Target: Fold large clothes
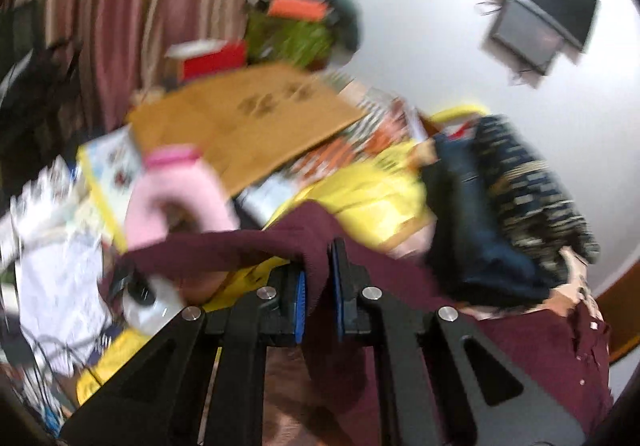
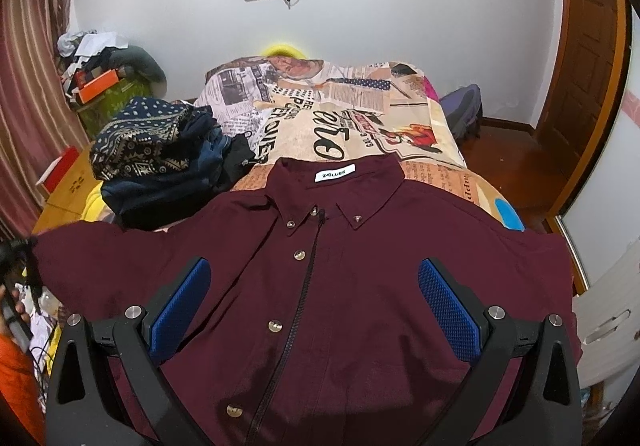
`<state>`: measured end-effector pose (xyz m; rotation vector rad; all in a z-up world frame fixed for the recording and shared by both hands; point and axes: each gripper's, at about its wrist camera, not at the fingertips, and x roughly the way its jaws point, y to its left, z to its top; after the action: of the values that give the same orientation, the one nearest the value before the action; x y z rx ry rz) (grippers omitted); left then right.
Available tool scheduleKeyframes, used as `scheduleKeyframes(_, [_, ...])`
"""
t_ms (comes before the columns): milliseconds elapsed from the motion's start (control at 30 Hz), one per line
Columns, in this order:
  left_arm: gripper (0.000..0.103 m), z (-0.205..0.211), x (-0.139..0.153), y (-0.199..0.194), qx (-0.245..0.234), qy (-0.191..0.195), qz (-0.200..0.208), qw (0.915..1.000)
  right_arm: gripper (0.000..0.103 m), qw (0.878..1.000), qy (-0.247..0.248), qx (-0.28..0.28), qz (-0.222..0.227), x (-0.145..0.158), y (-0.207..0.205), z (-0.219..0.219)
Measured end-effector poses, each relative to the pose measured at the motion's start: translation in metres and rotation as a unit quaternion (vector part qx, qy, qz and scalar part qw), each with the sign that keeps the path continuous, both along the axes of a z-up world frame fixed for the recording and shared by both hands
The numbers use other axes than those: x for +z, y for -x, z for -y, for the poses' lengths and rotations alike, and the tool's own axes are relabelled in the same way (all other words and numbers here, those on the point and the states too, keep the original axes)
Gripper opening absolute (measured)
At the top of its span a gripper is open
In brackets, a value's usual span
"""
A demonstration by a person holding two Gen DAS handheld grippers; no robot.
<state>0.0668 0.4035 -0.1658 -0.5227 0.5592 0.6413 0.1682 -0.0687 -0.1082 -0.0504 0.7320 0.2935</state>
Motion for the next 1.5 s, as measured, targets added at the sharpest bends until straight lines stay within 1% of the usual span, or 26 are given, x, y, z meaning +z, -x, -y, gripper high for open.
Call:
scheduleKeyframes(33, [0.010, 0.006, 0.009, -0.002, -0.007, -0.010, 0.005, 0.9999, 0.103, 1.000, -0.001, 0.000, 0.002, 0.001, 0.001, 0.001])
scheduleKeyframes(100, [0.010, 0.027, 0.036, -0.007, -0.042, -0.027, 0.037, 0.9981, 0.103, 1.000, -0.003, -0.002, 0.007, 0.002, 0.004, 0.004])
scheduleKeyframes(133, [0.010, 0.037, 0.046, -0.009, -0.055, -0.036, 0.046, 0.9967, 0.103, 1.000, -0.004, -0.002, 0.008, 0.003, 0.005, 0.006])
scheduleKeyframes(233, [0.009, 0.075, 0.077, -0.023, -0.106, -0.063, 0.073, 0.9897, 0.103, 1.000, -0.010, -0.004, 0.009, 0.002, 0.006, 0.010])
scheduleKeyframes(333, [0.009, 0.121, 0.103, -0.037, -0.165, -0.084, 0.093, 0.9782, 0.103, 1.000, -0.020, -0.005, 0.010, 0.002, 0.007, 0.018])
scheduleKeyframes(400, [0.009, 0.150, 0.113, -0.047, -0.202, -0.089, 0.100, 0.9701, 0.103, 1.000, -0.025, -0.006, 0.010, 0.001, 0.009, 0.023])
scheduleKeyframes(533, [0.009, 0.200, 0.119, -0.065, -0.267, -0.084, 0.097, 0.9551, 0.103, 0.999, -0.028, -0.004, 0.015, 0.000, 0.011, 0.033])
scheduleKeyframes(567, [0.009, 0.215, 0.118, -0.071, -0.286, -0.085, 0.092, 0.9501, 0.103, 0.999, -0.028, -0.003, 0.016, 0.000, 0.012, 0.036])
scheduleKeyframes(633, [0.009, 0.245, 0.111, -0.085, -0.324, -0.075, 0.079, 0.9398, 0.103, 0.999, -0.027, -0.001, 0.018, -0.001, 0.012, 0.041])
scheduleKeyframes(733, [0.009, 0.283, 0.095, -0.100, -0.363, -0.058, 0.051, 0.9287, 0.103, 0.999, -0.024, 0.002, 0.021, -0.003, 0.013, 0.049])
scheduleKeyframes(867, [0.009, 0.334, 0.058, -0.116, -0.416, -0.022, -0.006, 0.9091, 0.103, 1.000, -0.014, 0.004, 0.027, -0.006, 0.016, 0.057])
scheduleKeyframes(933, [0.009, 0.359, 0.036, -0.122, -0.443, 0.000, -0.038, 0.8957, 0.103, 1.000, -0.011, 0.003, 0.027, -0.007, 0.018, 0.062])
scheduleKeyframes(1033, [0.009, 0.383, 0.012, -0.123, -0.469, 0.002, -0.078, 0.8797, 0.103, 1.000, -0.006, -0.001, 0.023, -0.012, 0.019, 0.068])
scheduleKeyframes(1100, [0.009, 0.402, -0.006, -0.120, -0.486, -0.002, -0.109, 0.8668, 0.103, 1.000, -0.004, -0.005, 0.019, -0.014, 0.019, 0.073])
scheduleKeyframes(1133, [0.010, 0.403, -0.014, -0.122, -0.490, -0.001, -0.121, 0.8631, 0.103, 1.000, -0.004, -0.006, 0.017, -0.015, 0.019, 0.075])
scheduleKeyframes(1233, [0.011, 0.411, -0.032, -0.121, -0.495, 0.003, -0.149, 0.8562, 0.103, 1.000, -0.003, -0.010, 0.011, -0.019, 0.021, 0.079])
scheduleKeyframes(1333, [0.016, 0.413, -0.037, -0.117, -0.497, 0.004, -0.161, 0.8529, 0.103, 1.000, -0.002, -0.011, 0.007, -0.021, 0.021, 0.081])
scheduleKeyframes(1367, [0.021, 0.413, -0.034, -0.114, -0.499, 0.002, -0.161, 0.8515, 0.103, 1.000, -0.001, -0.010, 0.006, -0.021, 0.021, 0.081])
scheduleKeyframes(1400, [0.031, 0.412, -0.032, -0.113, -0.502, 0.000, -0.161, 0.8501, 0.103, 1.000, 0.000, -0.009, 0.006, -0.020, 0.020, 0.080])
scheduleKeyframes(1433, [0.037, 0.412, -0.028, -0.111, -0.503, -0.005, -0.159, 0.8498, 0.103, 1.000, 0.001, -0.007, 0.006, -0.020, 0.020, 0.079])
scheduleKeyframes(1467, [0.042, 0.410, -0.023, -0.108, -0.502, -0.012, -0.155, 0.8506, 0.103, 1.000, 0.002, -0.005, 0.006, -0.020, 0.020, 0.078])
scheduleKeyframes(1500, [0.042, 0.409, -0.020, -0.108, -0.503, -0.016, -0.149, 0.8509, 0.103, 1.000, 0.003, -0.002, 0.007, -0.019, 0.020, 0.076])
